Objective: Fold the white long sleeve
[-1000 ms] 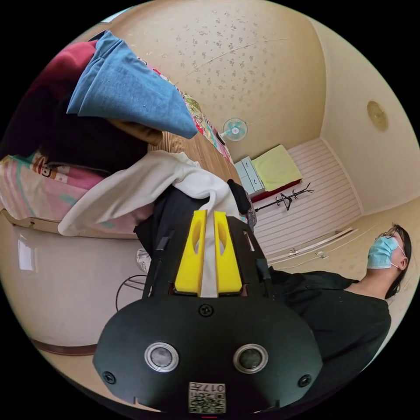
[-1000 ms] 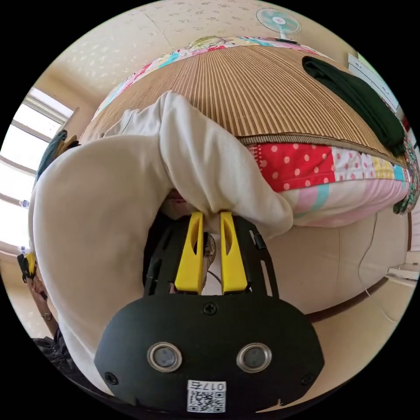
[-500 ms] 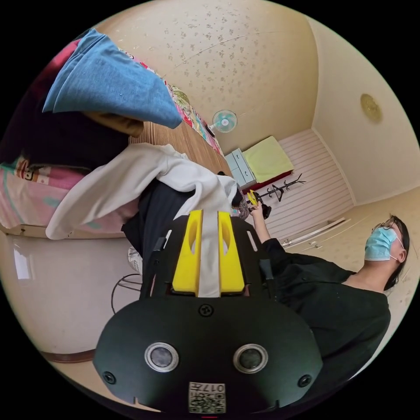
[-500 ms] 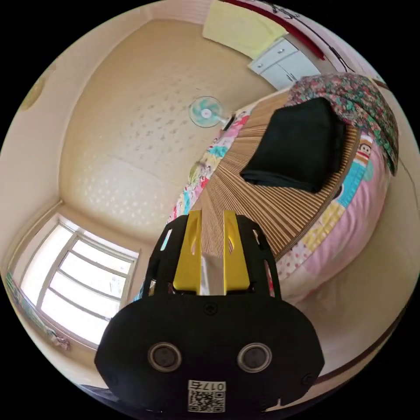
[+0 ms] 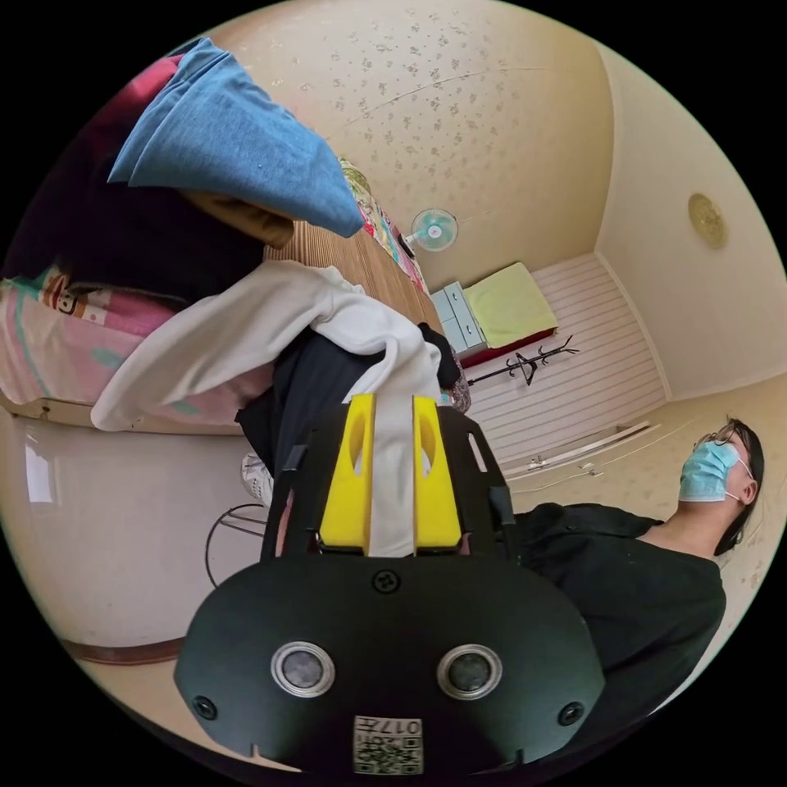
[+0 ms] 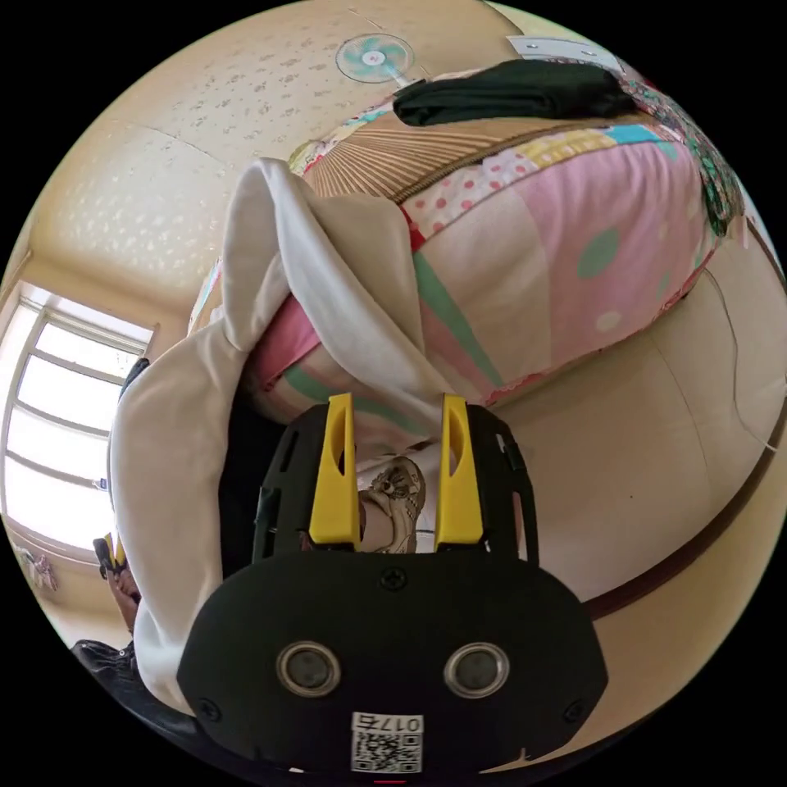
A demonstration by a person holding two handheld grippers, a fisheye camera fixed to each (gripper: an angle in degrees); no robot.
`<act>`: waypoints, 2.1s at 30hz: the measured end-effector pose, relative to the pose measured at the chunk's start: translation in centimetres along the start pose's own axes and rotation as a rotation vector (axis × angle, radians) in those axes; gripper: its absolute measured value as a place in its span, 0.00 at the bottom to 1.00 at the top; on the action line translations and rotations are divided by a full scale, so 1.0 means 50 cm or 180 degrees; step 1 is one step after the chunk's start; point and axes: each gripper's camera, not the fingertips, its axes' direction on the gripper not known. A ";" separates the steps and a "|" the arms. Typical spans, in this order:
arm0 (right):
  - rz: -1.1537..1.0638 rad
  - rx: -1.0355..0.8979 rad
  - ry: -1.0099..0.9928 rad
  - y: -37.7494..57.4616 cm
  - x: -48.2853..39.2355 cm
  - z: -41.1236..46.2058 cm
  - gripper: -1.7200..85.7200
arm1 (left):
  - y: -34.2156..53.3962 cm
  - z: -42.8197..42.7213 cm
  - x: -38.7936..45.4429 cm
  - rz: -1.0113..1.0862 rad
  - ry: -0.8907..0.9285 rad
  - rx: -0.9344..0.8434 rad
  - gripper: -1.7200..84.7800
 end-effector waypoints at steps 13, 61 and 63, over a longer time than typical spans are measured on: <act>-0.0334 0.1530 -0.4697 -0.029 0.307 -0.355 0.04 | -0.005 0.030 -0.046 -0.0078 0.0157 0.0024 0.13; -0.0802 -0.1118 -0.2357 0.182 0.128 -0.278 0.17 | -0.035 0.272 -0.178 -0.0234 0.0167 -0.0399 0.16; -0.0827 -0.1164 -0.2250 0.192 0.118 -0.265 0.17 | -0.024 0.281 -0.177 -0.0240 0.0148 -0.0451 0.16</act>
